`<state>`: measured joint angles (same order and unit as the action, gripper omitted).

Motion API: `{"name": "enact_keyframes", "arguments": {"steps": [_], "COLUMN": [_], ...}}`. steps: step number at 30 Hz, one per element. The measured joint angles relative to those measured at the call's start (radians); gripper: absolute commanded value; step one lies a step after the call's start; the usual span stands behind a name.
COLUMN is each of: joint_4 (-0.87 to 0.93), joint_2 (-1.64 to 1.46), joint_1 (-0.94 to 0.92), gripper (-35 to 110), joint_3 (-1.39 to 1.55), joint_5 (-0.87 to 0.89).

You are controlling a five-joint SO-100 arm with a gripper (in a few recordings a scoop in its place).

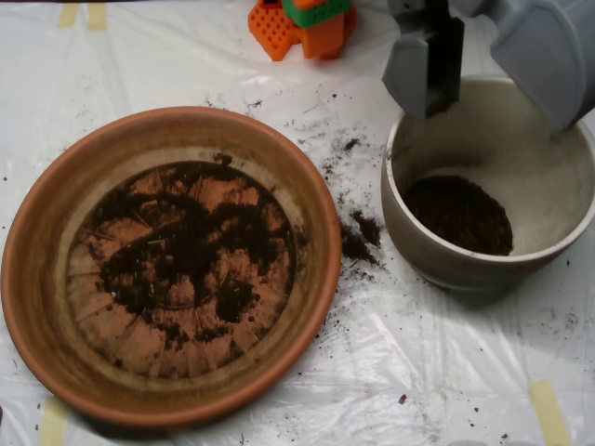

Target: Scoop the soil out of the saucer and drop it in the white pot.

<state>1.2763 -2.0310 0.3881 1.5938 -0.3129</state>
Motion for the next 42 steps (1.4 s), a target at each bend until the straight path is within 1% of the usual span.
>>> {"name": "enact_keyframes", "arguments": {"steps": [2,6,9,16,21,24,26,30,34,42], "joint_4": [0.000,-0.015,-0.041,-0.077,-0.133,-0.150,-0.170,-0.195,-0.199,-0.198], "joint_2": [0.000,-0.054,-0.175,-0.529,-0.827,-0.956,-1.039,-1.224,-1.243,-1.243], "joint_1": [-0.008,-0.028,-0.048,-0.109,-0.141,-0.152,-0.161,-0.178,-0.196,-0.353], "gripper": [37,15,7,7,5,2,0,0,0,0], "joint_3": [0.000,0.049,0.130,0.339,0.548,0.672,0.764,0.948,1.031,1.083], "joint_5": [0.020,0.064,0.094,0.132,0.152,0.152,0.167,0.222,0.261,0.324]}}
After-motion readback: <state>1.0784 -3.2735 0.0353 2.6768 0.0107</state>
